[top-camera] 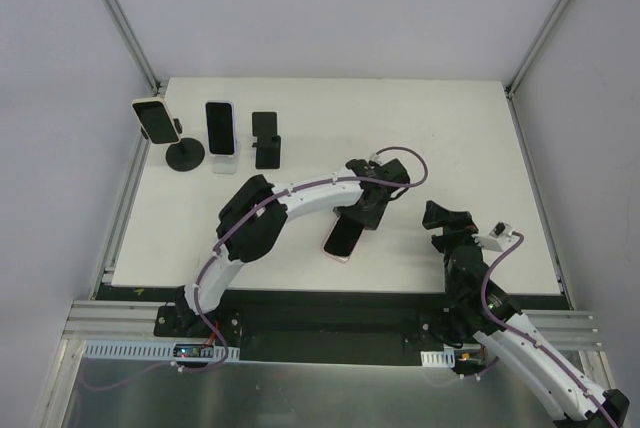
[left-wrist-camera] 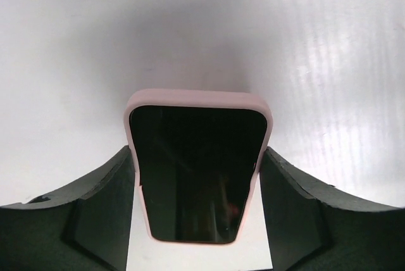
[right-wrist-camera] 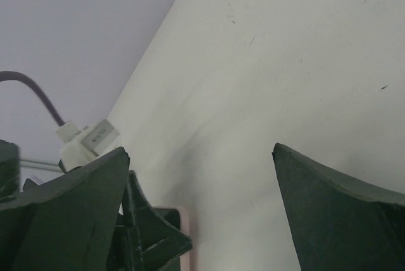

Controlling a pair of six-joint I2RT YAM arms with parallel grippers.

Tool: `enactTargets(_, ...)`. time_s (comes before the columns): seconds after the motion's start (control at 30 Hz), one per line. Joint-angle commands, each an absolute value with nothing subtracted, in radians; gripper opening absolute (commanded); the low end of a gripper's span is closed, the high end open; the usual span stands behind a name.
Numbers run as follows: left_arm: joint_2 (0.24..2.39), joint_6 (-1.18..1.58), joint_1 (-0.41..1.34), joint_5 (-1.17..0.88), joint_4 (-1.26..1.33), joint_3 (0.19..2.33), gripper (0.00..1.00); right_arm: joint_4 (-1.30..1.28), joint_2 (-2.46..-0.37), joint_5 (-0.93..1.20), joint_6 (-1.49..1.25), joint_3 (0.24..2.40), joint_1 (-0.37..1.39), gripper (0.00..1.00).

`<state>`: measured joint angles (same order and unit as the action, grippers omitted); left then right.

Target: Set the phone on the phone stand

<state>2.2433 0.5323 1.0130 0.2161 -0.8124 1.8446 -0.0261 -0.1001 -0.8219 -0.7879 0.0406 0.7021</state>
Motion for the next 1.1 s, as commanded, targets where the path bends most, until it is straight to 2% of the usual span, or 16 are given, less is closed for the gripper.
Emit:
enactTargets(0.0,1.987,0.486,0.983,0.442,-0.778,1.792,0.00,-0.058,-0.115,-0.816,-0.779,-0.060,0.698,0.99)
enactTargets(0.23,1.741,0.405,0.827,0.612,-0.542,1.628,0.00,-0.040,-0.140,-0.811,-0.767,-0.057,0.699,0.99)
enactTargets(0.27,1.689,0.369,0.796,0.626,-0.437,1.600,0.00,-0.040,-0.141,-0.811,-0.767,-0.055,0.698,0.99)
enactTargets(0.47,1.560,0.218,0.568,0.511,-0.008,1.385,0.00,-0.028,-0.158,-0.810,-0.765,-0.052,0.698,0.99)
enactTargets(0.5,1.559,0.206,0.542,0.488,0.083,1.372,0.00,-0.026,-0.161,-0.810,-0.764,-0.052,0.698,0.99)
enactTargets(0.67,1.641,0.144,0.419,0.446,0.178,1.405,0.00,-0.018,-0.167,-0.810,-0.762,-0.055,0.696,0.99)
enactTargets(0.83,1.738,0.129,0.382,0.410,0.186,1.468,0.00,-0.015,-0.169,-0.808,-0.762,-0.057,0.698,0.99)
enactTargets(1.07,1.782,0.123,0.356,0.350,0.287,1.427,0.00,-0.008,-0.179,-0.807,-0.761,-0.057,0.693,0.99)
